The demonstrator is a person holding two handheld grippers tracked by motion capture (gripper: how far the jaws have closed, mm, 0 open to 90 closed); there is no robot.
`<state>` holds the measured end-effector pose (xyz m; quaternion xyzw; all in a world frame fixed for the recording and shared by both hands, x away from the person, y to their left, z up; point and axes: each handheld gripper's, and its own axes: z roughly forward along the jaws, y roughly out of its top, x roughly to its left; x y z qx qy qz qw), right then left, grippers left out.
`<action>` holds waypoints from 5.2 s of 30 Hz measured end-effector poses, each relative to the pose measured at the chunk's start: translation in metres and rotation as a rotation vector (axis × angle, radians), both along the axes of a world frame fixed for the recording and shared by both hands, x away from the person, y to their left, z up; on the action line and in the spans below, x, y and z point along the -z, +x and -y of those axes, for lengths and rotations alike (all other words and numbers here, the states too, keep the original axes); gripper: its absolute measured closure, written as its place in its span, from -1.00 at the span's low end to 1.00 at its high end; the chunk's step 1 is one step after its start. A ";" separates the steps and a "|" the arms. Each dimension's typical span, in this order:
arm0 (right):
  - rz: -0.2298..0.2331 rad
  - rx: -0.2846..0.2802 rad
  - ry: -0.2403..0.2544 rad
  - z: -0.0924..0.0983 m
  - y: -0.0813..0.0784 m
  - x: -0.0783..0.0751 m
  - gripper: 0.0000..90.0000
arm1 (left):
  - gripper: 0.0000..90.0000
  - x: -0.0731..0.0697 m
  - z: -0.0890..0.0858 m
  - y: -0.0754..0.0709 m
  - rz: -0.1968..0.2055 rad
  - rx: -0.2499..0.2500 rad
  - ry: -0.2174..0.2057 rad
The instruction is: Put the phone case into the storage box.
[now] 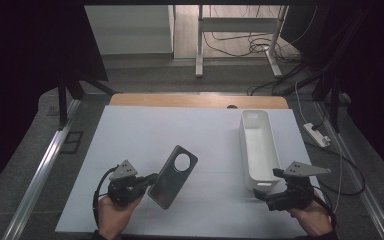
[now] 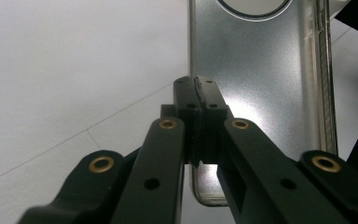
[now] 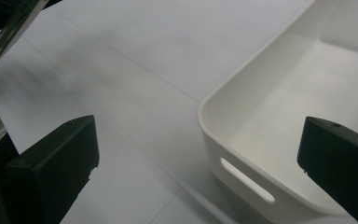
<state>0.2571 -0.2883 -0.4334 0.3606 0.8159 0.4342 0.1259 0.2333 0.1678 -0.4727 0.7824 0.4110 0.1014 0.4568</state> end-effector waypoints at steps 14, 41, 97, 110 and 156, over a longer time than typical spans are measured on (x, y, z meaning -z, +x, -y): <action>-0.030 -0.079 0.029 -0.036 0.016 -0.001 -1.00 | 0.99 0.000 0.005 0.006 0.001 0.010 0.004; -0.120 -0.140 0.043 -0.081 0.031 0.005 -1.00 | 0.99 0.001 0.021 0.013 0.010 0.018 0.020; -0.321 -0.176 0.144 -0.163 0.059 0.022 -0.86 | 0.99 -0.001 0.047 0.018 0.034 0.032 0.010; -0.375 -0.186 0.209 -0.160 0.062 0.021 0.01 | 0.99 -0.002 0.048 0.016 0.053 0.040 0.008; -0.266 -0.301 0.195 -0.153 0.053 0.009 0.89 | -0.92 0.002 0.033 0.030 -0.055 0.217 -0.032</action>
